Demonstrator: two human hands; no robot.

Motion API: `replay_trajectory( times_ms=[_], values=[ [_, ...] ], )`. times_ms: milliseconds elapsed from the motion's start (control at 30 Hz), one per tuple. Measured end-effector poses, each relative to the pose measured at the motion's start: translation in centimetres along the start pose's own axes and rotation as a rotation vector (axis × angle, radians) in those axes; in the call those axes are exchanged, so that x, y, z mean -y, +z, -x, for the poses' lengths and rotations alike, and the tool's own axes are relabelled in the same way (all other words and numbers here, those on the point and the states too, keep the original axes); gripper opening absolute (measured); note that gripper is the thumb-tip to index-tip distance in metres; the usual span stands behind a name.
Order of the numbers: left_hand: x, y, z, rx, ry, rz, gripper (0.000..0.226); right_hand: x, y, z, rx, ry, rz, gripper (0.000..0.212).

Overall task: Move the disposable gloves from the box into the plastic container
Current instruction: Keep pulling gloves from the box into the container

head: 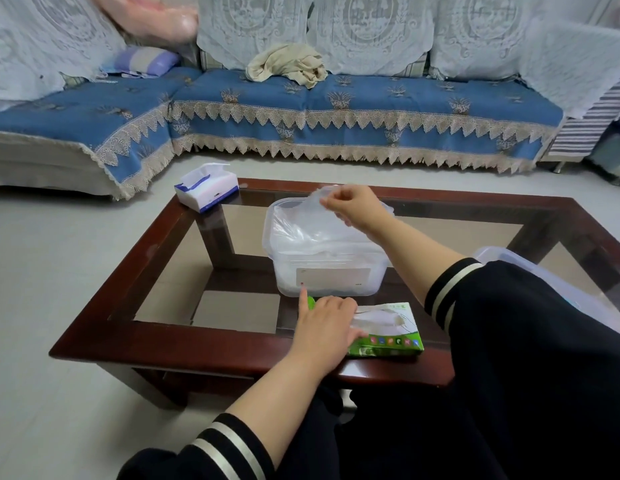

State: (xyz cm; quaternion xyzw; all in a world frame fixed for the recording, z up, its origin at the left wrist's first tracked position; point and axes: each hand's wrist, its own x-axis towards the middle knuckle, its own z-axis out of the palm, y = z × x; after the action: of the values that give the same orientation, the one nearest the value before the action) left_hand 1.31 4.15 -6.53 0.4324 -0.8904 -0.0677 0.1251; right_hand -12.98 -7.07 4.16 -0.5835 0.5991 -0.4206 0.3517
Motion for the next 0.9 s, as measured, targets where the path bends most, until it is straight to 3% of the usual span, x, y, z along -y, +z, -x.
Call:
replay_trajectory(
  times_ms=[100,300,367,434,501,567,634,701,768,834,901],
  values=[
    [0.3,0.6,-0.4,-0.141,0.079,-0.016,0.025,0.6,-0.9,0.7,-0.093,0.095,-0.404,0.018],
    [-0.1,0.5,-0.8,-0.176,0.131,-0.007,0.034,0.8,-2.5,1.5,-0.146,0.221,-0.907,0.020],
    [-0.1,0.5,-0.8,-0.169,0.119,0.016,0.033,1.4,-3.5,2.2,-0.123,0.192,-1.093,0.025],
    [0.0,0.4,-0.9,-0.157,0.103,0.043,0.029,2.0,-4.8,3.8,0.014,0.132,-1.210,0.038],
    [0.1,0.3,-1.1,-0.156,0.088,0.066,0.022,2.2,-6.2,6.5,0.301,0.052,-1.067,0.043],
    [0.4,0.3,-1.1,-0.155,0.068,0.071,0.017,1.9,-7.0,9.7,0.604,0.026,-0.655,0.040],
    [0.6,0.2,-1.1,-0.153,0.041,0.071,0.010,0.6,-7.0,12.4,0.743,0.155,-0.209,0.028],
    [0.5,0.0,-1.1,-0.116,0.019,0.076,0.007,-1.5,-5.6,14.1,0.585,0.221,0.266,0.026],
    [0.5,-0.1,-1.1,-0.099,0.017,0.083,0.015,-4.0,-3.2,14.7,0.315,0.102,0.658,0.041],
    [0.3,-0.4,-1.0,-0.092,0.040,0.091,0.019,-6.0,-0.7,15.3,0.328,0.015,0.762,0.076],
    [0.1,-0.5,-0.8,-0.136,0.066,0.150,0.021,-7.5,0.8,15.5,0.376,0.036,0.716,0.089]
  ],
)
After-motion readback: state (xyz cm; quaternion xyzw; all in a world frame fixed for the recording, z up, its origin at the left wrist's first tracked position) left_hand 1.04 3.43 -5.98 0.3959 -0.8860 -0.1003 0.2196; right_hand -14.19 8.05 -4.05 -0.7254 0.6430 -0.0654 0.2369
